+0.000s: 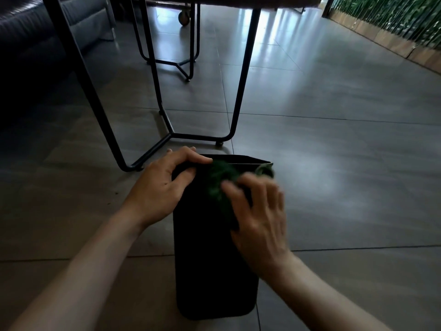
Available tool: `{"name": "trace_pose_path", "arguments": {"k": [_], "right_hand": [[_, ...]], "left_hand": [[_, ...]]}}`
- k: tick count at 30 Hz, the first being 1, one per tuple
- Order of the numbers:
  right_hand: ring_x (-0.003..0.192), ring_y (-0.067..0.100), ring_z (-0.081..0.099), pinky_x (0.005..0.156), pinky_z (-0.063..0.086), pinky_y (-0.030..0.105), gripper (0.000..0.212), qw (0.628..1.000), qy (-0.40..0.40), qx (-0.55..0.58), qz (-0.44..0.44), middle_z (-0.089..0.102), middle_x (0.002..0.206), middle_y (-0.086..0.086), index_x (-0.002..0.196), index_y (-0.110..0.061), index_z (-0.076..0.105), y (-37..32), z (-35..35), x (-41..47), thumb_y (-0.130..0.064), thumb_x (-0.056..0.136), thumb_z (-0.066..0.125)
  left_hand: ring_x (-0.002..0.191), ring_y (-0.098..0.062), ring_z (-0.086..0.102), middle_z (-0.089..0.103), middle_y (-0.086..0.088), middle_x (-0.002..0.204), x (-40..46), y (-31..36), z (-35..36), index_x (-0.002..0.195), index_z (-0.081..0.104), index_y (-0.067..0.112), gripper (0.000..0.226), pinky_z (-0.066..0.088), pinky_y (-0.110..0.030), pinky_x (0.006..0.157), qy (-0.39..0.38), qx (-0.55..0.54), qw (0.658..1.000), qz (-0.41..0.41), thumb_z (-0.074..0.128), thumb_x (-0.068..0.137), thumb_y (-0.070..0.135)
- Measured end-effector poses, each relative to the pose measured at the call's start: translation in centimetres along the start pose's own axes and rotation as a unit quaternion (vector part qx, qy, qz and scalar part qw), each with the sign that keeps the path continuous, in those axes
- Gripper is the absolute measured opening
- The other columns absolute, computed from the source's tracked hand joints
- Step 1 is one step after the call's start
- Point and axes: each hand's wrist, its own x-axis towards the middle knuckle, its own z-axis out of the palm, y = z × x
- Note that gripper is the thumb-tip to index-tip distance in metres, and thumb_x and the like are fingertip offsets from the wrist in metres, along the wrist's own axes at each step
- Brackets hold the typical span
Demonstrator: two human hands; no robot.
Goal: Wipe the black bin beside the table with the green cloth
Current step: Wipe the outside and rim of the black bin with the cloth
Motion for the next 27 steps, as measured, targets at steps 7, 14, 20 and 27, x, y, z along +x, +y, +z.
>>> {"name": "trace_pose_path", "arguments": {"k": [7, 14, 20, 27], "right_hand": [[0.109, 0.032, 0.052, 0.088, 0.058, 0.046, 0.027, 0.974, -0.117, 0.007, -0.196, 0.050, 0.127, 0.007, 0.128, -0.023, 0.060, -0.7, -1.5, -9.2, -0.021, 0.101, 0.054], [0.111, 0.038, 0.049, 0.089, 0.046, 0.046, 0.041, 1.000, 0.006, 0.023, -0.011, 0.046, 0.126, 0.013, 0.128, -0.016, 0.058, 0.8, -0.8, 0.5, -0.023, 0.091, 0.075], [0.104, 0.030, 0.054, 0.080, 0.061, 0.042, 0.023, 0.970, -0.127, 0.006, -0.209, 0.051, 0.123, 0.008, 0.119, -0.024, 0.070, -0.8, -2.2, -10.1, -0.023, 0.098, 0.061], [0.110, 0.040, 0.051, 0.087, 0.048, 0.049, 0.037, 0.999, 0.020, 0.027, 0.007, 0.047, 0.124, 0.013, 0.126, -0.011, 0.063, 2.4, -1.2, 1.4, -0.020, 0.092, 0.073]], "left_hand": [[0.113, 0.018, 0.059, 0.070, 0.029, 0.114, -0.3, -0.3, 0.1, 0.106, 0.071, 0.042, 0.031, 0.030, -0.045, 0.124, 0.001, 0.011, 1.000, 0.023, 0.058, 0.100, 0.015], [0.114, 0.016, 0.060, 0.070, 0.036, 0.111, -0.3, -0.2, -0.1, 0.102, 0.072, 0.045, 0.038, 0.041, 0.000, 0.090, -0.008, -0.002, 1.000, 0.022, 0.058, 0.100, 0.010], [0.120, 0.013, 0.058, 0.070, 0.029, 0.116, -0.2, -0.3, 0.1, 0.107, 0.071, 0.040, 0.031, 0.034, -0.036, 0.121, -0.015, 0.018, 0.999, 0.030, 0.058, 0.101, 0.013], [0.118, 0.015, 0.059, 0.070, 0.030, 0.116, 0.1, -0.2, -0.2, 0.104, 0.073, 0.040, 0.034, 0.040, 0.000, 0.092, -0.013, -0.006, 1.000, 0.023, 0.057, 0.101, 0.010]]}}
